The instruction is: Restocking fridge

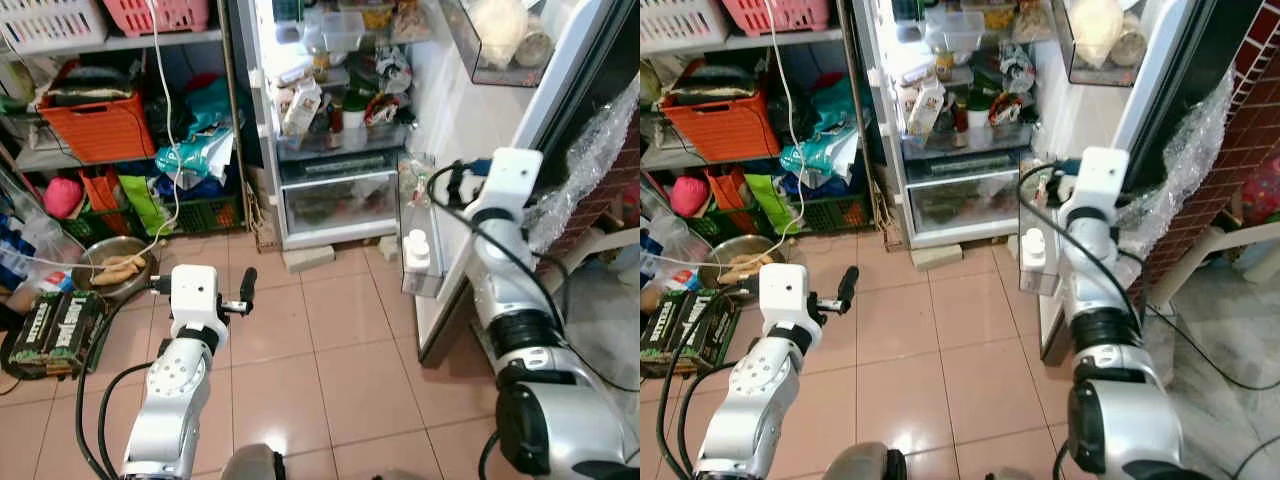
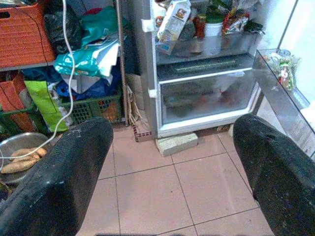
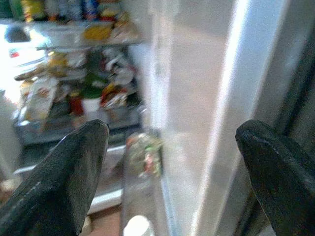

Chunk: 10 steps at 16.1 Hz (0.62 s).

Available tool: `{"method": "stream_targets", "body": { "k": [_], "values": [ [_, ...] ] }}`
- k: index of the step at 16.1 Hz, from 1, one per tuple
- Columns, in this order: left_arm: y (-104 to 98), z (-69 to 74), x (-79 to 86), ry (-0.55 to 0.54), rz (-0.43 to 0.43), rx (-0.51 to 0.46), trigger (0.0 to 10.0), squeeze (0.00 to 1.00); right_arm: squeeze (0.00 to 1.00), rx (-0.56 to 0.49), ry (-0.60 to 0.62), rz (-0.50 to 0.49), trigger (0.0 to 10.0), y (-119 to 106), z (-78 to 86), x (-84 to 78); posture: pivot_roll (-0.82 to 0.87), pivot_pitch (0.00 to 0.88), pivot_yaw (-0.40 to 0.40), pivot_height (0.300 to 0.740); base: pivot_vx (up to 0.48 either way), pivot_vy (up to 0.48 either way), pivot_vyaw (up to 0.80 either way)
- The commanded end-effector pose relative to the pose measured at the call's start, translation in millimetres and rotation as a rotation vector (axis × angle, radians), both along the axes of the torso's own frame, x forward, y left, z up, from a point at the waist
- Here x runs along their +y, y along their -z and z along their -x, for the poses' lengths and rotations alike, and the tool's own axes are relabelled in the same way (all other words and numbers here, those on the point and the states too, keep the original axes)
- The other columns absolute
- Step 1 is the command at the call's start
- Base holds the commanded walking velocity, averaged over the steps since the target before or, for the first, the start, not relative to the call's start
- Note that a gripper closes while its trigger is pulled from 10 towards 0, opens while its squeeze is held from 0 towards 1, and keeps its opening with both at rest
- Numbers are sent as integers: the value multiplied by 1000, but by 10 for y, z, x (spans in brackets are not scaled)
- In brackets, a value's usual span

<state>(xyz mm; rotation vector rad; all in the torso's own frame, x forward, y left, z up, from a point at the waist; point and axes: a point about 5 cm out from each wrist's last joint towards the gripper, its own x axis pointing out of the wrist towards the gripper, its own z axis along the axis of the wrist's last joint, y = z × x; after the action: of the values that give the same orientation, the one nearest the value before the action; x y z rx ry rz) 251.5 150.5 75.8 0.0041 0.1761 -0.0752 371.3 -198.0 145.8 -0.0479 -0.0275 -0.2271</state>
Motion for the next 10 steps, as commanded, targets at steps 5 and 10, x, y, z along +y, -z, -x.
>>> {"method": "stream_targets", "body": {
  "k": [5,10],
  "values": [
    [-25,17,7,11,2,-15,10000,0,0,-13,-71,23,10000,130,125,-15,89,11,23,740,0,0,0],
    [-57,17,-6,30,12,-39,10000,0,0,9,-70,67,10000,315,366,-195,76,15,31,740,378,0,0]
  ]
}}
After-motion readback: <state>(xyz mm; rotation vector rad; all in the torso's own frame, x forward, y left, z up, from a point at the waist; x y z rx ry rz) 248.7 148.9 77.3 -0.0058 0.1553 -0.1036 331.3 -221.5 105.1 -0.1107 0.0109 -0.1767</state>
